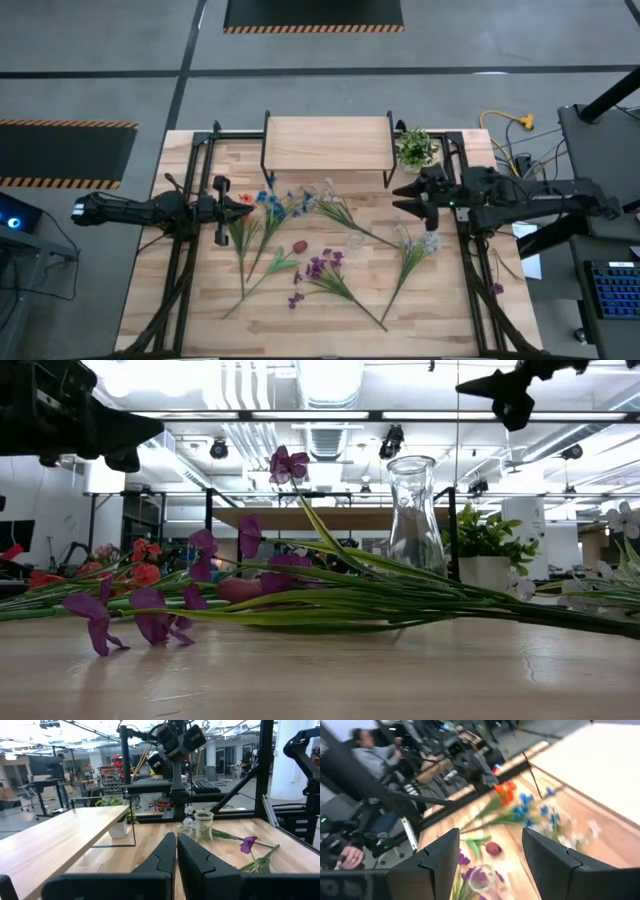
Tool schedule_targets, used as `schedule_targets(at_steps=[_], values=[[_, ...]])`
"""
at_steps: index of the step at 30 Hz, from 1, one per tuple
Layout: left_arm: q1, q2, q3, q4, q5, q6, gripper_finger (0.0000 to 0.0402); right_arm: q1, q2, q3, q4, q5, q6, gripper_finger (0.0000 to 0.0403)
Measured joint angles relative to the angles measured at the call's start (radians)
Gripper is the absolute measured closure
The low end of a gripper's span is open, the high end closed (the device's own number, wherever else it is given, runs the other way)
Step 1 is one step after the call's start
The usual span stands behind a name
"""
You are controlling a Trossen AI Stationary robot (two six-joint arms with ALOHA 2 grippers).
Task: Pick and place flowers into a vace then onto a shelf
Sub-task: Put the right white flowers into the transparent vase
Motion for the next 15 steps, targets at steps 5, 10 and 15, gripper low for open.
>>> schedule_targets(at_steps=[5, 10, 15], values=[[0.000, 0.000, 0.000, 0.041, 0.000, 0.000, 0.0402, 0.016, 0.095, 0.144, -0.225, 0.050, 0.131, 0.0196], [0.000, -0.002, 0.000, 0.078, -0.001, 0.001, 0.0402, 0.061, 0.172, 0.280, -0.430, 0.105, 0.273, 0.0196], [0.000, 0.000, -0.001, 0.170, -0.002, 0.008, 0.0402, 0.104, 0.237, 0.384, -0.533, 0.111, 0.431, 0.0196]])
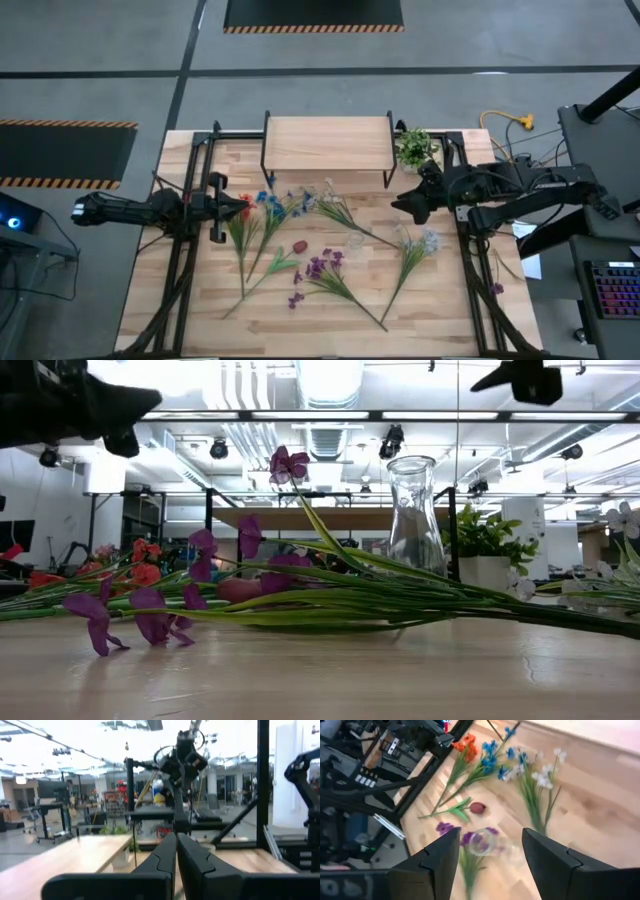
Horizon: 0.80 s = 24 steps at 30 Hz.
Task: Pick and place flowers into a vace then onto a shelf
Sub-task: Put the right white flowers into the transparent vase
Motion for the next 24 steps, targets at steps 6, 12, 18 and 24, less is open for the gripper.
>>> schedule_targets(at_steps=[6, 12, 18, 24], values=[[0.000, -0.001, 0.000, 0.098, 0.000, -0.006, 0.0402, 0.057, 0.112, 0.114, -0.109, 0.022, 0.228, 0.0196], [0.000, 0.004, -0.001, 0.050, -0.002, 0.028, 0.0402, 0.111, 0.269, 0.238, -0.264, 0.011, 0.407, 0.0196], [0.000, 0.021, -0.003, 0.001, -0.001, 0.075, 0.0402, 0.156, 0.422, 0.372, -0.471, -0.039, 0.535, 0.0196], [0.000, 0.019, -0.003, 0.013, -0.001, 0.075, 0.0402, 0.204, 0.552, 0.453, -0.621, -0.135, 0.650, 0.0196]])
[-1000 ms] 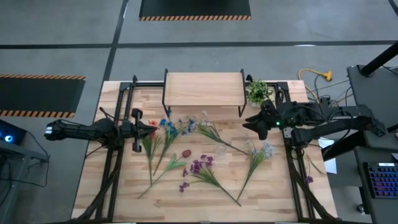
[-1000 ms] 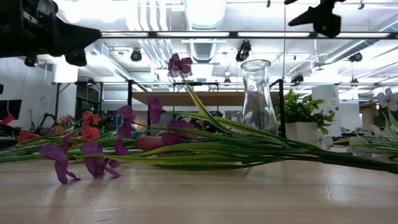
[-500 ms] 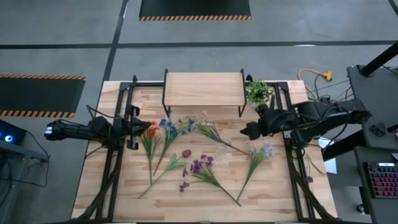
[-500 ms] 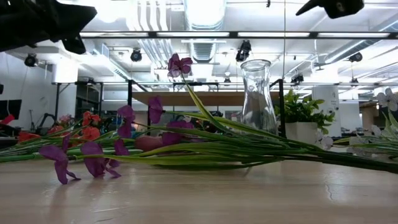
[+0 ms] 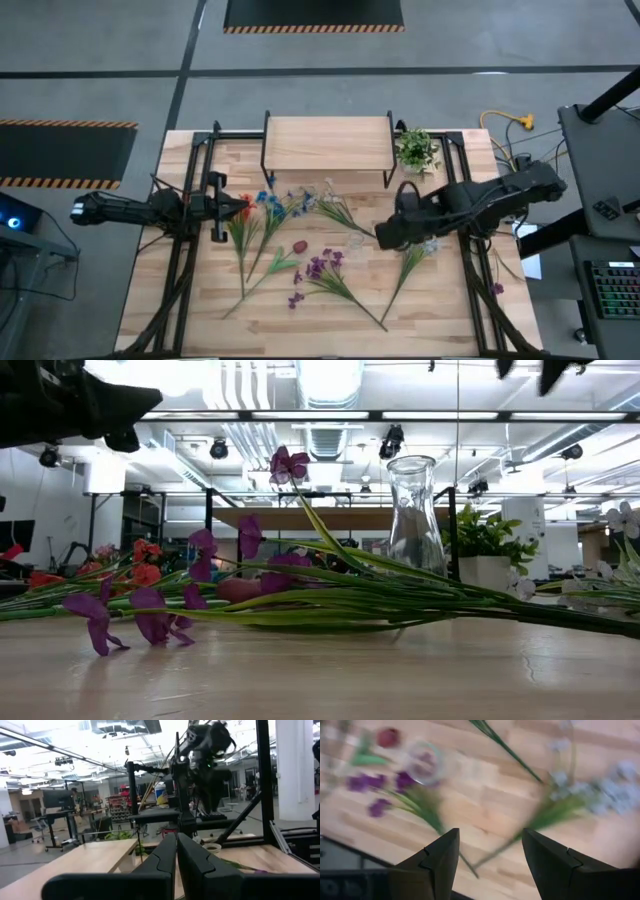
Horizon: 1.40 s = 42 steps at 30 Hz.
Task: Pick and place flowers into a vace then onto a shelf
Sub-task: Put the right white flowers into the transparent vase
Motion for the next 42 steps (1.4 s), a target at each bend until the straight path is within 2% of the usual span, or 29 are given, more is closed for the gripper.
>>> schedule_targets(at_steps=[9, 19, 36, 42], values=[[0.000, -0.008, 0.000, 0.053, 0.000, 0.000, 0.0402, 0.089, 0.128, 0.011, -0.068, -0.149, 0.107, 0.0196], [0.000, -0.008, 0.000, 0.052, 0.000, 0.002, 0.0402, 0.195, 0.238, 0.010, -0.109, -0.089, 0.338, 0.0196], [0.000, -0.008, 0.000, 0.051, 0.000, -0.003, 0.0402, 0.211, 0.462, 0.009, -0.104, -0.090, 0.391, 0.0206], [0.000, -0.007, 0.000, 0.050, 0.001, -0.004, 0.0402, 0.246, 0.502, 0.009, -0.105, -0.077, 0.512, 0.0215]])
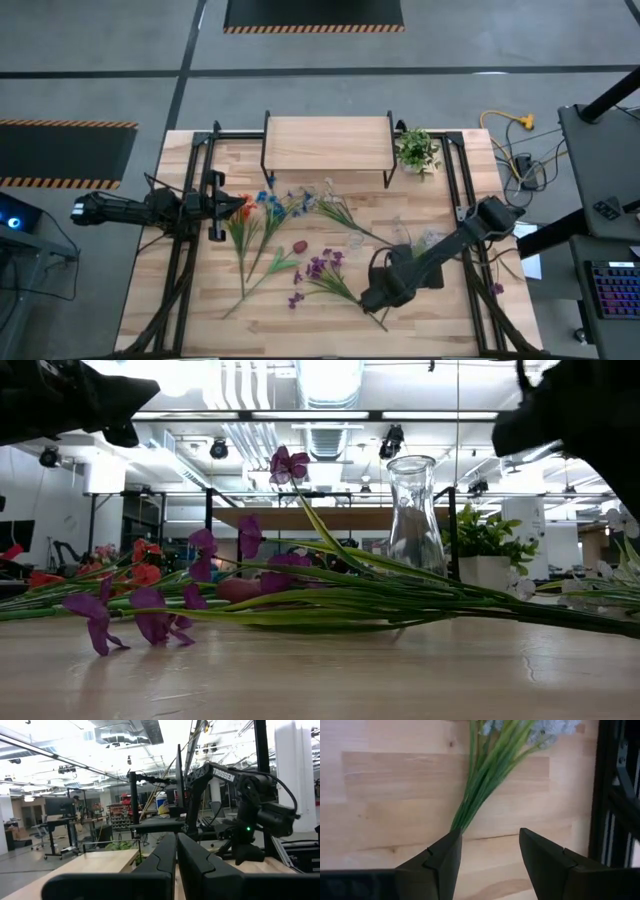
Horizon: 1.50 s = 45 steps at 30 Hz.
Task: Pick and place flowers into a vace then onto a shelf
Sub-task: Put the right white flowers into the transparent vase
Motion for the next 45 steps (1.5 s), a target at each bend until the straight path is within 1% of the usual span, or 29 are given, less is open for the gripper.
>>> schedule_targets(at_steps=[5, 9, 14, 31, 39, 45], values=[[0.000, 0.000, 0.000, 0.000, 0.000, 0.000, 0.0402, 0.047, 0.049, 0.000, 0.007, 0.051, 0.155, 0.0215], [0.000, 0.000, 0.000, 0.000, 0.000, 0.000, 0.0402, 0.061, 0.099, 0.000, 0.032, 0.058, 0.187, 0.0216], [0.000, 0.000, 0.000, 0.001, 0.000, 0.000, 0.0402, 0.048, 0.149, 0.006, 0.070, 0.121, 0.187, 0.0216], [0.000, 0.000, 0.000, 0.001, 0.000, 0.000, 0.0402, 0.055, 0.171, -0.004, 0.083, 0.125, 0.190, 0.0222], [0.000, 0.000, 0.000, 0.001, 0.000, 0.000, 0.0402, 0.057, 0.214, -0.013, 0.104, 0.127, 0.185, 0.0224], [0.000, 0.000, 0.000, 0.001, -0.001, 0.000, 0.0402, 0.057, 0.220, -0.013, 0.118, 0.124, 0.167, 0.0225]])
